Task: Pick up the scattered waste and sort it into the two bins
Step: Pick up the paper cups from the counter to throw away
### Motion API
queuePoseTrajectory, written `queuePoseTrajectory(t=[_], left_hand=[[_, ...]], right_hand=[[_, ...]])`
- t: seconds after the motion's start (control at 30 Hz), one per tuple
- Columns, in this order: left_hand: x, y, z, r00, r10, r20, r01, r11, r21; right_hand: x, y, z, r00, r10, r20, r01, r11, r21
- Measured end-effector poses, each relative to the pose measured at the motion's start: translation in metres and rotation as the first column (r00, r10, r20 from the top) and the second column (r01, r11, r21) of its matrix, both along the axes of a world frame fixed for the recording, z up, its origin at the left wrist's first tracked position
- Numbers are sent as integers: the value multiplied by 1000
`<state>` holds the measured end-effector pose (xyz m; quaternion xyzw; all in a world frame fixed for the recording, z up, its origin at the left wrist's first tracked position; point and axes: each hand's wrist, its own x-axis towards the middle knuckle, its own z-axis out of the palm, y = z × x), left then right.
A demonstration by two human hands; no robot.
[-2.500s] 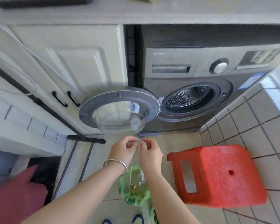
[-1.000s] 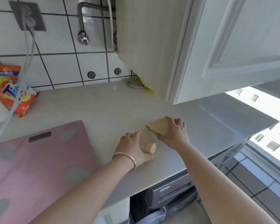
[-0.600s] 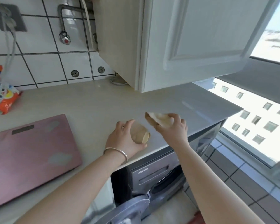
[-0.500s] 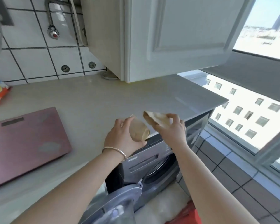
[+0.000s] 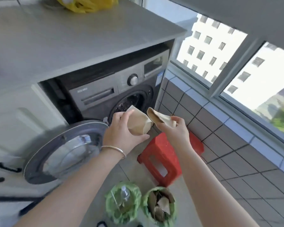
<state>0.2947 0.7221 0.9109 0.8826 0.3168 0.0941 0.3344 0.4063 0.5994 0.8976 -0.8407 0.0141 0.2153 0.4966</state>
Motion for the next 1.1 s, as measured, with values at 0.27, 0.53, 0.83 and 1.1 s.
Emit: queuePoseTrajectory(t=[0.27, 0.53, 0.83, 1.1], left_hand=[[-13, -80, -86, 989, -127, -80, 121, 989, -84], [-26, -143, -187, 978, -151, -143, 112, 962, -248], [-42, -206, -314, 933, -80, -350, -30, 954, -297], [-34, -254, -466, 875, -61, -480, -178, 882, -437]], right_hand=[[-43, -97, -90, 979, -181, -92, 175, 982, -66], [-82, -170, -192, 930, -291, -223, 264, 954, -145], [-95, -258, -337, 767, -392, -509, 304, 919, -250], [-85, -274, -485, 617, -408, -673, 332, 910, -247]])
